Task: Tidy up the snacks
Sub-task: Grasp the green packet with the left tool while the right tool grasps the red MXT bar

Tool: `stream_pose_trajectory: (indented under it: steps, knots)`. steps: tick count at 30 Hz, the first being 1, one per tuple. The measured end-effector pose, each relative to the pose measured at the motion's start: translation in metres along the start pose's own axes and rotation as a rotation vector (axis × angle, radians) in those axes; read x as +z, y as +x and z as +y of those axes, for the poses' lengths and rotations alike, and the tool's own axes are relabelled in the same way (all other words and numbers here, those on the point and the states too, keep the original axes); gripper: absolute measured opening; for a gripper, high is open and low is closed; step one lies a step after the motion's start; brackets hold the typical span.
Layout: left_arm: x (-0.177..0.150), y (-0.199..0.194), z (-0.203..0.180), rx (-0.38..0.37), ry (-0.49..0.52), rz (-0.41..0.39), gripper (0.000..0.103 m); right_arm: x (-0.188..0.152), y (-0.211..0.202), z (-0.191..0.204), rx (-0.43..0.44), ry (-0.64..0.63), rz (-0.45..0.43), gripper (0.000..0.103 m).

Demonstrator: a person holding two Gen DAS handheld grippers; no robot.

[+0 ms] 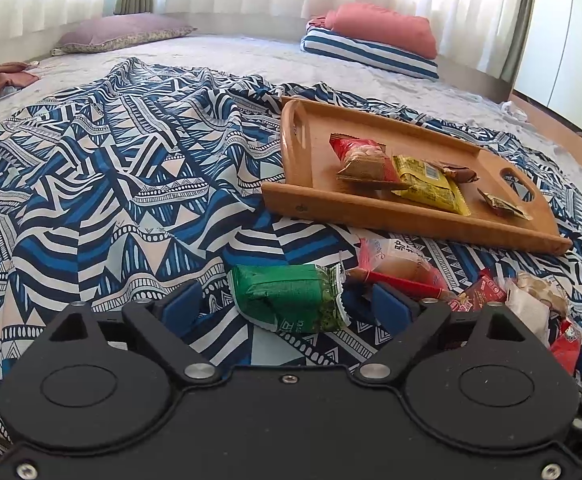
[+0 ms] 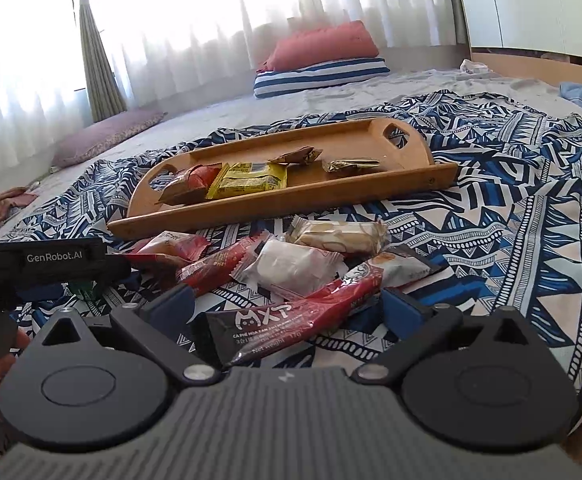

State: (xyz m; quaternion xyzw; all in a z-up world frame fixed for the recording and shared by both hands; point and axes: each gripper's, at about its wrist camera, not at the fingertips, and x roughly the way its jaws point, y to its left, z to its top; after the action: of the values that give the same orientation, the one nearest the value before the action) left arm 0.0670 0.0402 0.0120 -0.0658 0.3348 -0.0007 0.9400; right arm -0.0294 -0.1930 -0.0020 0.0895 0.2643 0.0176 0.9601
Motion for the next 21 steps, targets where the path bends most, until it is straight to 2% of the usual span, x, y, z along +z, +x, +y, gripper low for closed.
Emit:
stream_pose_trajectory:
  steps: [5,12,16,21]
  knots:
    - [-0.003,-0.003,-0.001,0.024,0.039,-0.009,0.069,-0.004,0.005,0.010,-0.064,-0.068,0.006,0.103]
    - [-0.007,-0.010,-0.001,0.019,0.065,-0.014,0.049,-0.009,-0.002,0.001,-0.108,-0.115,0.003,0.103]
    - [-0.008,-0.013,-0.002,0.008,0.063,-0.009,0.048,-0.009,-0.008,-0.010,-0.155,-0.122,0.007,0.103]
    - [-0.009,-0.017,-0.003,0.001,0.055,-0.006,0.048,-0.006,-0.014,-0.028,-0.194,-0.069,0.008,0.103]
